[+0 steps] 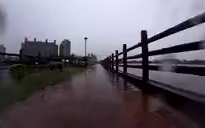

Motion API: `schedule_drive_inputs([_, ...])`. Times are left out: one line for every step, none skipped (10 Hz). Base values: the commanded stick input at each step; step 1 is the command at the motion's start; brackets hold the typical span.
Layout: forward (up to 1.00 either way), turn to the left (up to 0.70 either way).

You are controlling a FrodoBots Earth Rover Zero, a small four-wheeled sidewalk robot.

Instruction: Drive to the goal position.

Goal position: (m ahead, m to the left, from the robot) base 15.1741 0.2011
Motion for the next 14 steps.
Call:
schedule_drive_inputs([1.00,0.00])
schedule_drive_inputs([1.00,0.00])
schedule_drive_inputs([1.00,0.00])
schedule_drive_inputs([1.00,0.00])
schedule_drive_inputs([1.00,0.00])
schedule_drive_inputs([1.00,0.00])
schedule_drive_inputs([1.00,0.00])
schedule_drive_inputs([1.00,0.00])
schedule_drive_inputs([1.00,0.00])
schedule_drive_inputs([1.00,0.00])
schedule_drive_inputs([1.00,0.00])
schedule_drive_inputs([1.00,0.00])
schedule_drive_inputs([1.00,0.00])
schedule_drive_inputs([1.00,0.00])
